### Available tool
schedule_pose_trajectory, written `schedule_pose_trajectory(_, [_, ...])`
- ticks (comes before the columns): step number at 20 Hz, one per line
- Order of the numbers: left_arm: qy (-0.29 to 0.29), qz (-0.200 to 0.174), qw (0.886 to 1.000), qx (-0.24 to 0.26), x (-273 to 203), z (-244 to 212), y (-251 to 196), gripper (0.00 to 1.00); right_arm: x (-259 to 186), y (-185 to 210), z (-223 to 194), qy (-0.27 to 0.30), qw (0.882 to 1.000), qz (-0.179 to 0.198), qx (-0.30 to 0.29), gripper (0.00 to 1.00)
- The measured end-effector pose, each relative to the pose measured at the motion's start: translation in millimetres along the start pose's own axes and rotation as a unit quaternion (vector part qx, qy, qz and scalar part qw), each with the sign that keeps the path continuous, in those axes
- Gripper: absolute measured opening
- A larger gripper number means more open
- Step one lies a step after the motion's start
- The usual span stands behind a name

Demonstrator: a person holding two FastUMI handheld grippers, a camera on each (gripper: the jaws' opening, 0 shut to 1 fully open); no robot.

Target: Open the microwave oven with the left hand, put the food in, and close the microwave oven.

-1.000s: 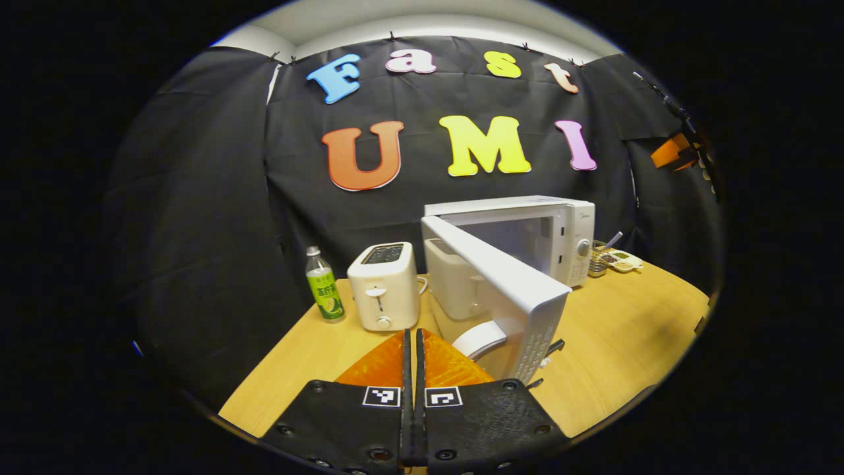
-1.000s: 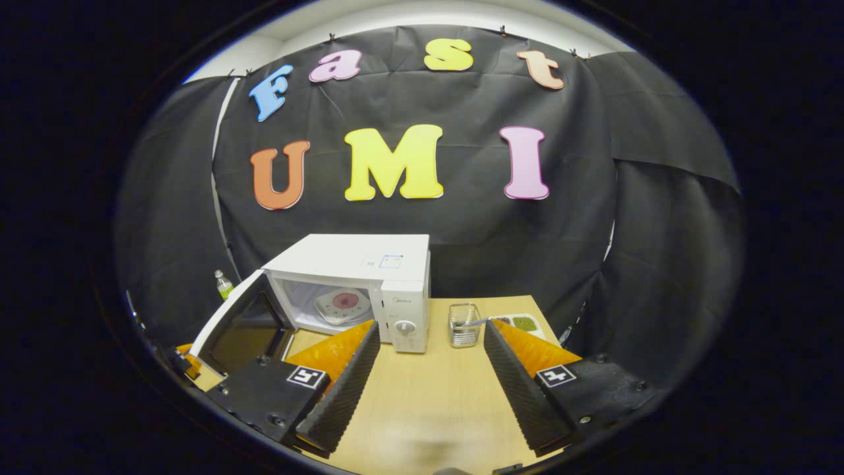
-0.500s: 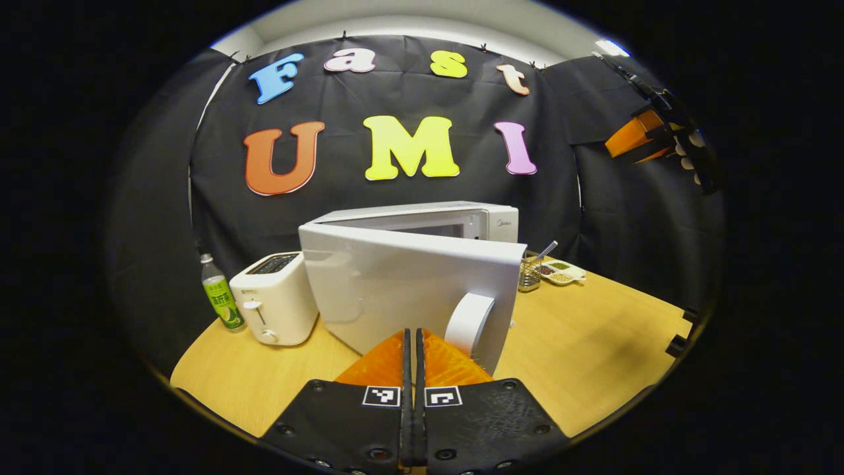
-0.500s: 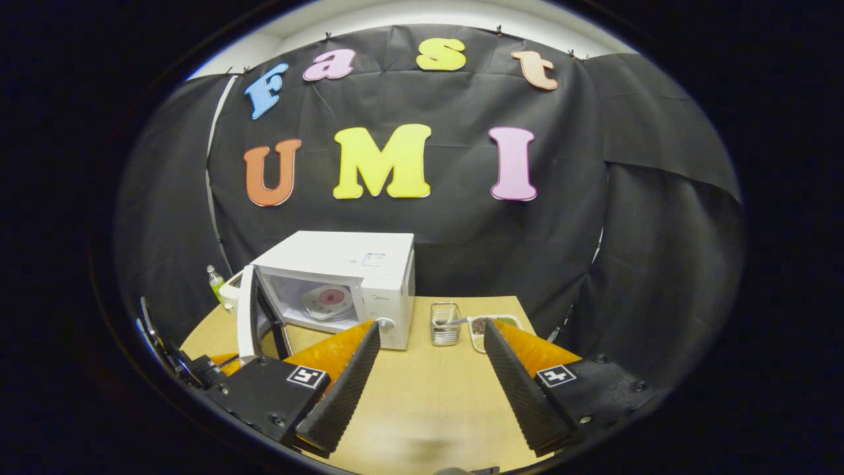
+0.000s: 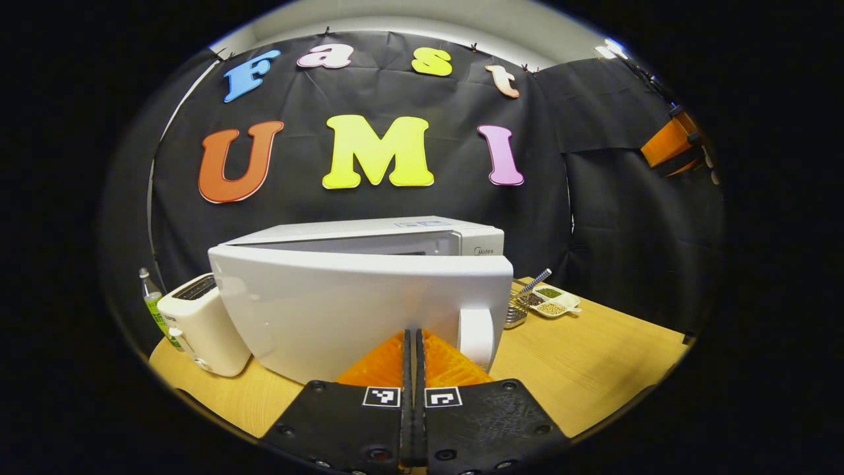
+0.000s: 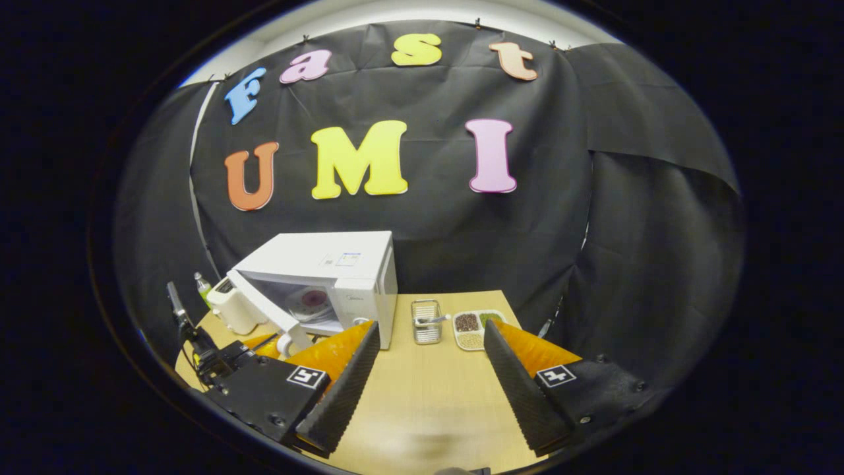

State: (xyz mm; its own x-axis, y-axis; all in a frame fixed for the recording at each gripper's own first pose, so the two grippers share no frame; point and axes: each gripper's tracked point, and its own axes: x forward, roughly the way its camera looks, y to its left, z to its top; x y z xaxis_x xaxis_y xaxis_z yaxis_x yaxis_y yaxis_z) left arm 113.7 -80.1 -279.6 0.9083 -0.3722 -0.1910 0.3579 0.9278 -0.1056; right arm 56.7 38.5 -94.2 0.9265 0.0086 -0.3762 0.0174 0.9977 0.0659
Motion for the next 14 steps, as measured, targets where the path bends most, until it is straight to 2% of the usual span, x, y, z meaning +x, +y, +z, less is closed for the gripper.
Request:
schedule_pose_trajectory(1, [0.001,-0.002,1.000,-0.005,12,0,-2,0.00,2,-2,3,-0.001,1.000,0.000,0.005,1.00])
schedule_pose_trajectory(2, [0.000,0.001,1.000,-0.009,22,3,-3,0.00,5,-3,3,0.000,1.000,-0.001,0.007,0.92])
schedule_pose_trajectory(3, [-0.001,0.004,1.000,-0.011,34,6,-2,0.00,9,-4,4,0.001,1.000,-0.001,0.010,1.00])
schedule_pose_trajectory(6, [-0.007,0.011,1.000,-0.008,60,13,0,0.00,16,-5,4,0.002,1.000,0.001,0.011,1.00])
schedule_pose_trajectory(7, [-0.007,0.012,1.000,-0.005,66,14,1,0.00,16,-6,4,0.002,1.000,0.000,0.010,0.92])
schedule_pose_trajectory(8, [-0.006,0.014,1.000,-0.004,72,13,3,0.00,17,-7,3,0.004,1.000,0.000,0.010,1.00])
schedule_pose_trajectory(14, [-0.002,0.033,0.999,0.001,82,10,7,0.00,27,-13,-3,0.016,1.000,-0.001,0.022,1.00])
